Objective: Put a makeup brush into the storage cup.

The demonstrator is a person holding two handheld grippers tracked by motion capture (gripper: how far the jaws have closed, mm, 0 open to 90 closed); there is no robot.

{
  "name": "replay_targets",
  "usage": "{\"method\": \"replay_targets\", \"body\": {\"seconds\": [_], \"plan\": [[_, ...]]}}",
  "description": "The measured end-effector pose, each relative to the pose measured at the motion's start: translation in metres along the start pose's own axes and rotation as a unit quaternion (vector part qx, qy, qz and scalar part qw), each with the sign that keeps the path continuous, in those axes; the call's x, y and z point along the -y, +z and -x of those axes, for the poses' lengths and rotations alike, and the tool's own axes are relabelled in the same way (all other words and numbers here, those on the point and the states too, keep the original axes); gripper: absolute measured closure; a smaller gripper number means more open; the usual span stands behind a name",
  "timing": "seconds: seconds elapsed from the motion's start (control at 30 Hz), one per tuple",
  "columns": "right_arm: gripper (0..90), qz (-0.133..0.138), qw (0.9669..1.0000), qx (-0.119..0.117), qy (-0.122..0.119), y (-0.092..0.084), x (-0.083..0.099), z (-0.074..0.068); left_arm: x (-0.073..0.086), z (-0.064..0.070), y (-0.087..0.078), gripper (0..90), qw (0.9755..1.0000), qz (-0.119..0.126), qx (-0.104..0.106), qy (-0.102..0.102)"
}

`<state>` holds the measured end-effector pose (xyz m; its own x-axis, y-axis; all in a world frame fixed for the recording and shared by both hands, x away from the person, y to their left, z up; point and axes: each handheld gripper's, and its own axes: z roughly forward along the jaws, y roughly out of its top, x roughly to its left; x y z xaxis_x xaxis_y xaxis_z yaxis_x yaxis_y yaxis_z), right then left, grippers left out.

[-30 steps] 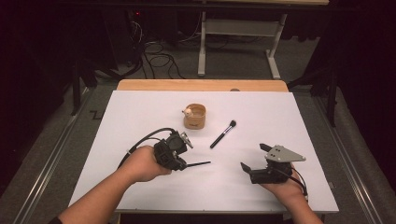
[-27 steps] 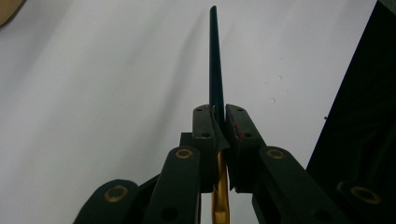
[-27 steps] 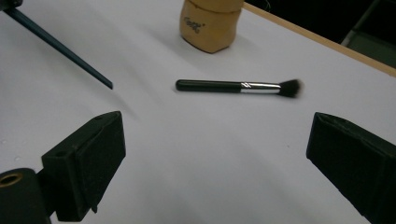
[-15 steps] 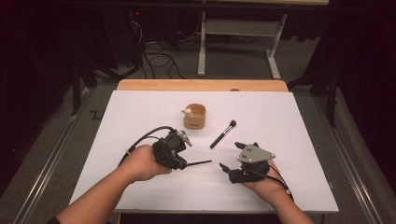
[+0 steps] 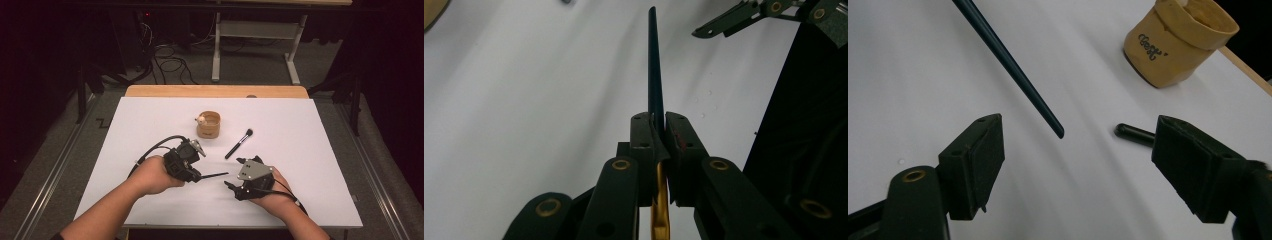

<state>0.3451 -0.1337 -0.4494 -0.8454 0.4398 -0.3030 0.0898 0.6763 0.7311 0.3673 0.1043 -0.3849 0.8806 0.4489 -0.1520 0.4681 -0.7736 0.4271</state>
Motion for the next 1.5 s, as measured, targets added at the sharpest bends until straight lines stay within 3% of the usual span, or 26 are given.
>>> {"method": "replay_targets", "body": {"seconds": [0.53,0.87,1.13,1.5], "plan": [[34.1,-0.016,0.9983,-0.023,-0.051,0.016,-0.008,-0.01,-0.001,0.002,0.002,83.5,1.0,-0.001,0.008,-0.003],[42.8,-0.015,0.9981,-0.023,-0.055,0.02,-0.008,-0.012,-0.001,0.003,0.002,83.5,0.9999,-0.001,0.01,-0.004],[51.3,-0.019,0.9966,-0.032,-0.074,0.021,-0.007,-0.014,-0.002,0.004,0.004,83.5,0.9999,-0.005,0.012,0.001],[58.6,-0.014,0.997,-0.036,-0.068,0.022,-0.006,-0.013,-0.003,0.004,0.004,83.5,0.9999,-0.002,0.016,0.0]]}}
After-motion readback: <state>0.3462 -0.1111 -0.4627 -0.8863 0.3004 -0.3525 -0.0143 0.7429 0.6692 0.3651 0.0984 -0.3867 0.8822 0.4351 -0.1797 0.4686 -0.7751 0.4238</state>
